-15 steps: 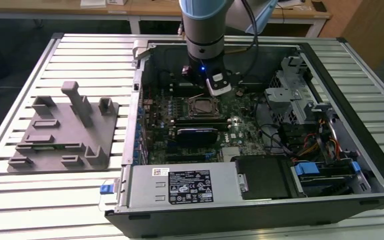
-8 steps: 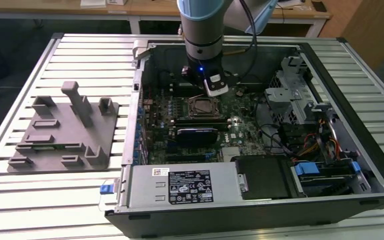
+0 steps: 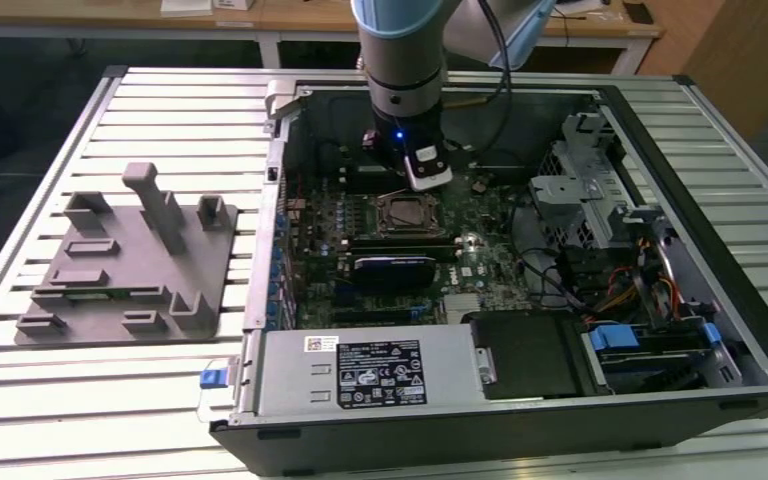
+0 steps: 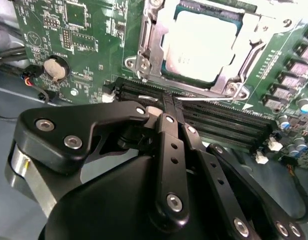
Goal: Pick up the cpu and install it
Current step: 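Install the first cpu locking lever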
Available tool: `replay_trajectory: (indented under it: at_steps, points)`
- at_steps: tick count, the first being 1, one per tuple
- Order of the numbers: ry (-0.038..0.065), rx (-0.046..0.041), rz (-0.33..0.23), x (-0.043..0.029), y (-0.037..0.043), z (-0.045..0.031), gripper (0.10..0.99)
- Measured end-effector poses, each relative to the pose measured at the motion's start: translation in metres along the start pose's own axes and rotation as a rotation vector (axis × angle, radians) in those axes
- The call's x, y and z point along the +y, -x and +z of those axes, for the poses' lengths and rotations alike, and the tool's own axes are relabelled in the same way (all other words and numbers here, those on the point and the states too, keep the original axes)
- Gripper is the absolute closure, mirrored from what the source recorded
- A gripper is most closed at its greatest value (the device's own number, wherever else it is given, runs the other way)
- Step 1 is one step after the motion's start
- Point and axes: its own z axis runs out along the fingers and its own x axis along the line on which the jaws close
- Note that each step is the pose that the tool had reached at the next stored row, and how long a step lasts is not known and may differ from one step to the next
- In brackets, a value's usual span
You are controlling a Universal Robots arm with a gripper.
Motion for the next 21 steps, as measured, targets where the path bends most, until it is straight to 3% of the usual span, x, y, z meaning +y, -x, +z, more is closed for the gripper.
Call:
replay_trajectory:
  at_steps: [5,13,21]
  points:
    - [-0.005,-0.0020,-0.001,0.0022,-0.0019,0.0017,0.980]
    - [-0.025,-0.0083,-0.006,0.0010,-0.0023,0.0060,0.980]
    - [-0.026,-0.0075,-0.011,0.0008,-0.0024,0.0066,0.980]
